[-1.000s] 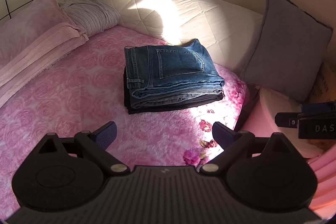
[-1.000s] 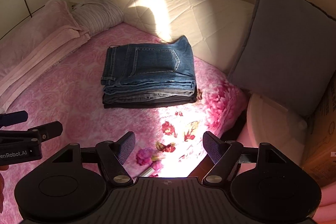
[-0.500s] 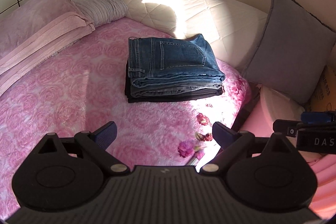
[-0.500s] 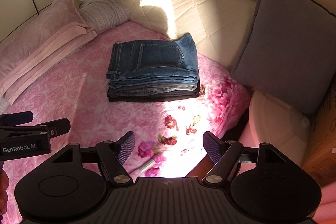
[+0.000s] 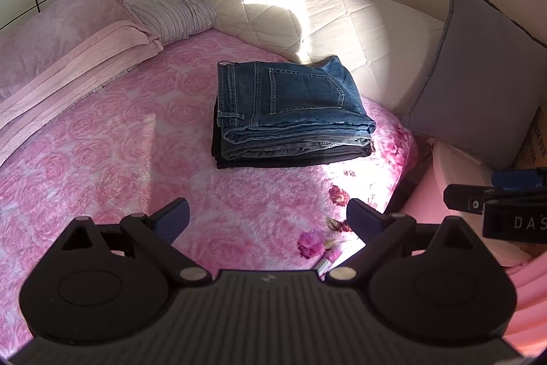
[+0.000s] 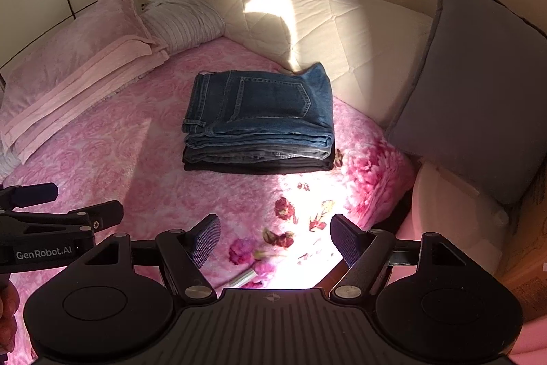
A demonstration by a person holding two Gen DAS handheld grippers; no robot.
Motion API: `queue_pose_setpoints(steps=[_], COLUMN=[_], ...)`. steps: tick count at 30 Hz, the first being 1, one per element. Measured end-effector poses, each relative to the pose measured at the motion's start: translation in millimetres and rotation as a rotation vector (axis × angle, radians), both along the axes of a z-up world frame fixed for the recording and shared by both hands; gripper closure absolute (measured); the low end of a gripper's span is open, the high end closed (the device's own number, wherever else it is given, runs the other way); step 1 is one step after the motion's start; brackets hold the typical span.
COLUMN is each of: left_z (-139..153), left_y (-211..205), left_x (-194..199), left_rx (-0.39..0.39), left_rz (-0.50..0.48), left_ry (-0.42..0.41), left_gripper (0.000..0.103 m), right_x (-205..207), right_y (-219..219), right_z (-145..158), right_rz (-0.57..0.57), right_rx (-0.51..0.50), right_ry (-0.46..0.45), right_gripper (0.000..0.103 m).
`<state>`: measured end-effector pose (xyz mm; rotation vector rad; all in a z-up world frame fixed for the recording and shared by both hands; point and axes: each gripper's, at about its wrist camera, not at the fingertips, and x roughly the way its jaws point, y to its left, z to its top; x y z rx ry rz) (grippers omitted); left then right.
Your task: Fold clothes
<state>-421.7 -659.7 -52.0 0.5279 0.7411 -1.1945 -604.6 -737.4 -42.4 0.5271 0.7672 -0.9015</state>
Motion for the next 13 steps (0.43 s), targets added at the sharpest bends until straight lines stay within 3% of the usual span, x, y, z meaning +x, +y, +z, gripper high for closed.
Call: queue_pose_setpoints(steps=[13], left_z=[1.3], left_y=[-0.1], left_x=[-4.5], left_rx=[-0.005], left_rz=[0.010], left_ry=[-0.009], left_gripper=[0.006], right_x=[-0.6], right_y=[-2.0], right_z=[-1.5], right_rz=[0.025], right_rx=[-0.008], right_ry=[0.004], right_gripper=[0.029])
